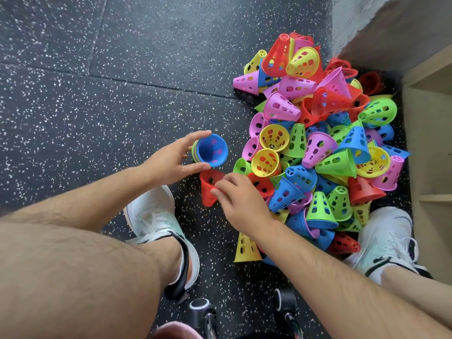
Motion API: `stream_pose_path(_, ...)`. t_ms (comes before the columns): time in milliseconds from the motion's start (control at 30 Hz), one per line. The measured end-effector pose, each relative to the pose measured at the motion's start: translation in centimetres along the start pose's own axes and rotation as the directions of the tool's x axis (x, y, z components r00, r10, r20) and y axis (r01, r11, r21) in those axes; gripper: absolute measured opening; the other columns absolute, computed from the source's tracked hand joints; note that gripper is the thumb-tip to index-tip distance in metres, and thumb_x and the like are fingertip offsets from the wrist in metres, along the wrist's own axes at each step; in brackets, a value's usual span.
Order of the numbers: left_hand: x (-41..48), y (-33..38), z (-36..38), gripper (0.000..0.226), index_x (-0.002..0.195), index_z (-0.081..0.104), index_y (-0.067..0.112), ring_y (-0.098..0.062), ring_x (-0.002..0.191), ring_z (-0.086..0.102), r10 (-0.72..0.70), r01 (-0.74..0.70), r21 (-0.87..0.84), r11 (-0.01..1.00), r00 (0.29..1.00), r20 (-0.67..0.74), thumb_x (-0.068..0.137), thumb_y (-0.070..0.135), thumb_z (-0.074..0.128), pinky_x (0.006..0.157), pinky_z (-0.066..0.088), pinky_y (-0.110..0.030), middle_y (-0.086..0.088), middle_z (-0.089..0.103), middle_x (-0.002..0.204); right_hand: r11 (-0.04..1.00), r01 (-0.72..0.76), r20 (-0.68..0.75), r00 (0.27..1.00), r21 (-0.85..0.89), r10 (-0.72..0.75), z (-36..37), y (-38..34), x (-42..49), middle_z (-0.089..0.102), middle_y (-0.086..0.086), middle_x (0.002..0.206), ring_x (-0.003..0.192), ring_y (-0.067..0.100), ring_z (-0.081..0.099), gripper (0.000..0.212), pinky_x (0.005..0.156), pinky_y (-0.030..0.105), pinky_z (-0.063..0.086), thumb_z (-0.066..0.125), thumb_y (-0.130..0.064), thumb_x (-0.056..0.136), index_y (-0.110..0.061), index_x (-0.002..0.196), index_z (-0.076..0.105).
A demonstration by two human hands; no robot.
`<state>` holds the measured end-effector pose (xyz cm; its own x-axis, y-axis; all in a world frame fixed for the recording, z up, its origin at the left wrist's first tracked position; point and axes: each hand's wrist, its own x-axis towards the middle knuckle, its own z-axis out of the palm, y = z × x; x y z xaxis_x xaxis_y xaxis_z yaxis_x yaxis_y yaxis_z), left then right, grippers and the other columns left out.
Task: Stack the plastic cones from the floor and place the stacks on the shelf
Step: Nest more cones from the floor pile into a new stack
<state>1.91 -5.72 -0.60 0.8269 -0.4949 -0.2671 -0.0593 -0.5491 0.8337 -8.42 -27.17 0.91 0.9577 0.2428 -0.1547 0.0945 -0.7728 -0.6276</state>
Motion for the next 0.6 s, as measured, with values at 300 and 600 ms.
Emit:
stream_pose_path(300,1.0,0.3,-0.1,0.079,0.146,0.028,0.068,-0.011,0.121,0.062,-0.034,0.032,0.097,0.995,0.999,0.018,0.077,0.073,0.066,0.109,0.05,-0.044,0.022,0.055,0.146,0.976,0.087,-0.394,0.919,0.2,-0.001,-4.0,0.8,1.1,0.054,0.015,0.128,0.12,0.011,0.05,0.021,0.109,0.019,0.035,0.058,-0.02,0.1,-0.004,0.107,0.071)
stream_pose_path(600,1.0,0.9,0.3,0.085,0.151,0.02,0.066,-0.009,0.13,0.056,-0.027,0.019,0.176,0.984,0.999,0.043,0.078,0.076,0.061,0.109,0.049,-0.045,0.022,0.05,0.152,0.957,0.013,-0.424,0.898,0.289,0.116,-3.9,0.6,3.3,0.054,0.014,0.14,0.131,0.021,0.053,0.023,0.113,0.025,0.037,0.063,-0.021,0.098,-0.012,0.116,0.074)
